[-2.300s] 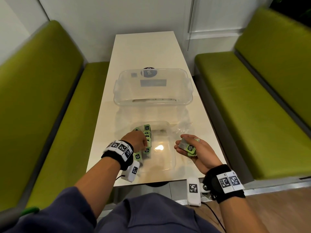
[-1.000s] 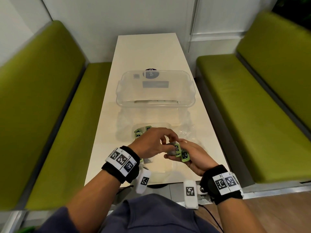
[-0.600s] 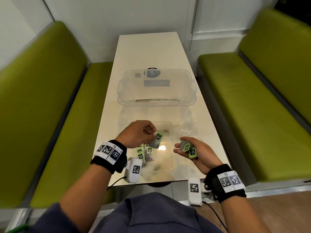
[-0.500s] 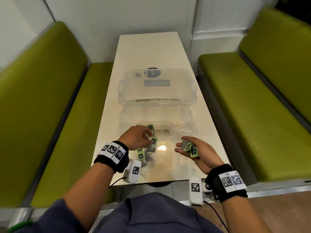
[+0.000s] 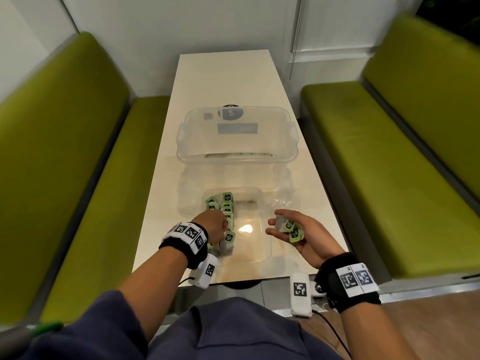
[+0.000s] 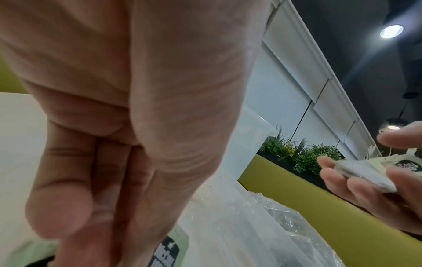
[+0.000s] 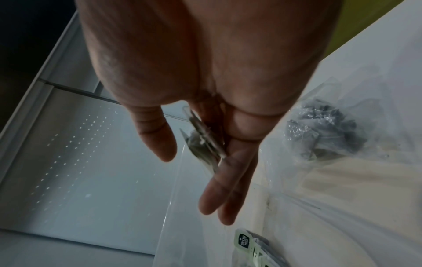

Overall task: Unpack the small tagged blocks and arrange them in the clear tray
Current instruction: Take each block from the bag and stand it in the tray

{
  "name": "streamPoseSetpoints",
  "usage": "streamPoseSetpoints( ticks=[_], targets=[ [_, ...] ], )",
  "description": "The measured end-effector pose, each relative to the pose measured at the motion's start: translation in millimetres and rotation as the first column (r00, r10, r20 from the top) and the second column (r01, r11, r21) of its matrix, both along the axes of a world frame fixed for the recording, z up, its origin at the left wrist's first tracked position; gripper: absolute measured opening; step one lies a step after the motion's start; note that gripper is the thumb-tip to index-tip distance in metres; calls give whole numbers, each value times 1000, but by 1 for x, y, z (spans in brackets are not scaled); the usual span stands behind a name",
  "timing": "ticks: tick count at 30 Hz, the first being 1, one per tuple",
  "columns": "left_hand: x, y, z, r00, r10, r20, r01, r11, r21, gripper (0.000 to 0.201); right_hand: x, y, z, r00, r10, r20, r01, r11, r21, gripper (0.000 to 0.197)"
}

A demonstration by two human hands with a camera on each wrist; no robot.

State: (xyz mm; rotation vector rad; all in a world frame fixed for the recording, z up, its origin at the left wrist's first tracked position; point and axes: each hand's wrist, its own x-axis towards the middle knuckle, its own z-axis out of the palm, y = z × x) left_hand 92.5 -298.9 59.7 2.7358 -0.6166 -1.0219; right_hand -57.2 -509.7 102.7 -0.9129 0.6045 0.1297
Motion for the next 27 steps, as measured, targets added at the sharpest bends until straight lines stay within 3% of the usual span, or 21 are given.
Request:
streamPoseSetpoints(
  ticks=[9, 12, 15, 17, 20, 22, 24, 27],
  targets=[
    [0, 0, 11, 981, -83, 174, 72, 995, 69, 26, 0, 4, 3, 997, 78, 30, -76, 996, -51, 36],
    [5, -2, 30, 992, -16, 124, 35, 987, -156, 22, 1, 6, 1, 990, 129, 51, -123, 985, -119, 33],
    [1, -9, 54, 1000, 29, 9, -23, 900, -434, 19, 5, 10, 0, 984, 175, 35, -157, 943, -294, 32],
    [-4, -17, 67, 1000, 9, -26, -22, 846, -533, 18, 7, 12, 4, 973, 230, 11, -203, 878, -434, 35],
    [-12, -30, 73, 996, -80, -36, 46, 823, -566, 19, 10, 15, 13, 943, 333, -25, -276, 736, -617, 40],
    [-13, -35, 71, 992, -124, -13, 97, 834, -544, 23, 12, 14, 15, 932, 363, -22, -285, 692, -663, 42],
    [-13, -37, 69, 990, -138, -13, 111, 845, -523, 24, 13, 13, 15, 933, 360, -20, -276, 678, -681, 45],
    [-12, -37, 67, 989, -138, -57, 85, 831, -549, 16, 13, 9, 14, 952, 305, 1, -236, 739, -631, 45]
  ],
)
